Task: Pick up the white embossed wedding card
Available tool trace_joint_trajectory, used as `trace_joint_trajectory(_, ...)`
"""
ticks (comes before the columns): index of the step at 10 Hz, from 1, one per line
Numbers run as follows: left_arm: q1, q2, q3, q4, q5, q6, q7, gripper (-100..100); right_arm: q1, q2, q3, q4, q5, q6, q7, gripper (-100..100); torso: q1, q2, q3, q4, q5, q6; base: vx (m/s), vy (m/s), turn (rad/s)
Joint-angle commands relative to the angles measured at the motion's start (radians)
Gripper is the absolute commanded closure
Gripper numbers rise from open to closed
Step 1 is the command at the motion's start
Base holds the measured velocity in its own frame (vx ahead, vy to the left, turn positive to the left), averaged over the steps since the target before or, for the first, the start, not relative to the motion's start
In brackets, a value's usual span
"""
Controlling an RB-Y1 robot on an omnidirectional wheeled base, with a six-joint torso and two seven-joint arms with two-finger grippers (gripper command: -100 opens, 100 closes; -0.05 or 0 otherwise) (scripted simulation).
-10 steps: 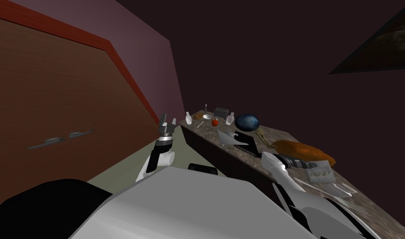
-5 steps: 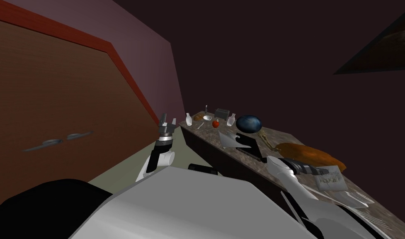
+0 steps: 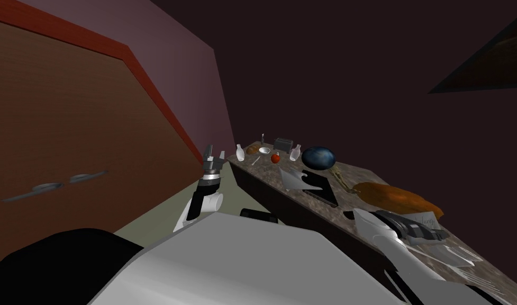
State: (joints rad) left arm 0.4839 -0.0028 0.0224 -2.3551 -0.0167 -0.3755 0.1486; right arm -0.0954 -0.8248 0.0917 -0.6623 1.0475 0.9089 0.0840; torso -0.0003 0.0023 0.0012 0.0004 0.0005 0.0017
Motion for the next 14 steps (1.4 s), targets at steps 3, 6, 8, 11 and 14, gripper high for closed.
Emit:
trace_joint_trajectory(3,0.0,0.0,0.0,0.0,0.0,0.0,0.0,0,0.009,-0.014,0.035,0.021,-0.02,-0.004,-0.038,-100,0.002,-0.001,-0.001,0.0,0.0,0.0,0.016,0.021,-0.058)
trace_joint_trajectory(6,0.0,0.0,0.0,0.0,0.0,0.0,0.0,0,0.009,-0.014,0.035,0.021,-0.02,-0.004,-0.038,-100,-0.001,0.0,0.0,0.0,0.0,-0.001,-0.007,-0.008,0.034)
trace_joint_trajectory(8,0.0,0.0,0.0,0.0,0.0,0.0,0.0,0,0.009,-0.014,0.035,0.021,-0.02,-0.004,-0.038,-100,-0.001,0.0,0.0,0.0,0.0,-0.001,0.002,0.002,-0.007)
trace_joint_trajectory(11,0.0,0.0,0.0,0.0,0.0,0.0,0.0,0,0.018,-0.024,0.024,0.044,-0.036,-0.006,-0.044,-100,-0.002,0.002,0.001,0.0,0.0,-0.002,-0.025,-0.025,0.116)
trace_joint_trajectory(14,0.0,0.0,0.0,0.0,0.0,0.0,0.0,0,0.012,-0.03,0.022,0.077,-0.039,-0.011,-0.053,-100,-0.003,0.002,0.001,0.001,-0.001,-0.002,-0.031,-0.035,0.106)
